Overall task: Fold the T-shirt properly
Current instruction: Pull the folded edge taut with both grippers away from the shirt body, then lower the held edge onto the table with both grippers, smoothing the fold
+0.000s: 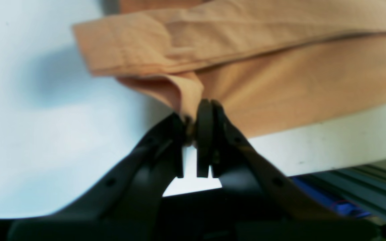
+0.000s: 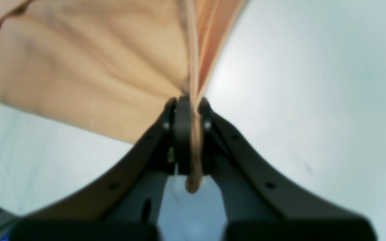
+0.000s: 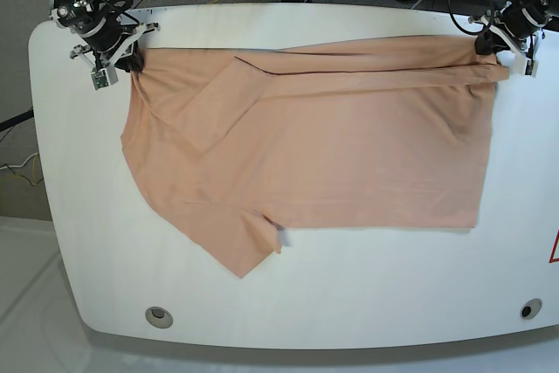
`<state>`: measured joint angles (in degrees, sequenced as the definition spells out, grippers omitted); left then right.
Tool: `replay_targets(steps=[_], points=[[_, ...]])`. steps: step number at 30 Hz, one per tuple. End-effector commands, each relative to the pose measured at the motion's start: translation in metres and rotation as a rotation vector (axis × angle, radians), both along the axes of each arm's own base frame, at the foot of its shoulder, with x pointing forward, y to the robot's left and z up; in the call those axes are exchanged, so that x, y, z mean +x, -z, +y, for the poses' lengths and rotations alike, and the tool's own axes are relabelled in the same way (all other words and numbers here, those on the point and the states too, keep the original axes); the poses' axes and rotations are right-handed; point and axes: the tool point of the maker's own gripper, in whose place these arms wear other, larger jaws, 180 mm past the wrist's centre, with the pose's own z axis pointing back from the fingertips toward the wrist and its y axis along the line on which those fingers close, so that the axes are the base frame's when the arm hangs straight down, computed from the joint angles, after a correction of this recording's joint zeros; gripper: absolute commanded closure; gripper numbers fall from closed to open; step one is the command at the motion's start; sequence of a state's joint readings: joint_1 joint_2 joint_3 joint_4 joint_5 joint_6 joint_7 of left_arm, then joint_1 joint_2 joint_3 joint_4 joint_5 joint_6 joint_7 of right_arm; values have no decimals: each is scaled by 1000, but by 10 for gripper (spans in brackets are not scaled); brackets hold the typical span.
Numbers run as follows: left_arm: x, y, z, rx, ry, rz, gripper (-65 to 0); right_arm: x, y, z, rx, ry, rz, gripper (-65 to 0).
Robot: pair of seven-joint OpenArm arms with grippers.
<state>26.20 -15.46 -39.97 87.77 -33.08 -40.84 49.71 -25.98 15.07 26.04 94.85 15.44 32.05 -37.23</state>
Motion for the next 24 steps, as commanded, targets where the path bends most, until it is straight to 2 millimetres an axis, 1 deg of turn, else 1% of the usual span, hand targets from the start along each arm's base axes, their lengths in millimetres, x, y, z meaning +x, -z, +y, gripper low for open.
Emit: replay_targets(steps=[1,3,5,7,11,13,17,20,24], points=[[-1,1,15,80,7,53,-30,-49,26,-26,-145,-3,245,0],[4,1,17,93,11,50,-30,-52,26,-27,-146,-1,252,0],[7,0,17,97,13,45,-30,-58,26,-32,-150,16,258,0],[15,-3,16,98,15,26,-30,-59,25,-36,-148,34,255,0],[30,-10,18,105,17,-7,-30,-64,26,-36,-139,68,256,0],[36,-14,22,116,22,-19,-30,-66,27,-34,-132,79,257,0],[47,-18,18,115,38,-37,-30,-67,28,-33,-125,87,258,0],[51,-19,17,115,40,-46,-30,-70,32,-25,-104,99,263,0],[51,-19,17,115,40,-44,-30,-72,34,-19,-91,104,268,0]])
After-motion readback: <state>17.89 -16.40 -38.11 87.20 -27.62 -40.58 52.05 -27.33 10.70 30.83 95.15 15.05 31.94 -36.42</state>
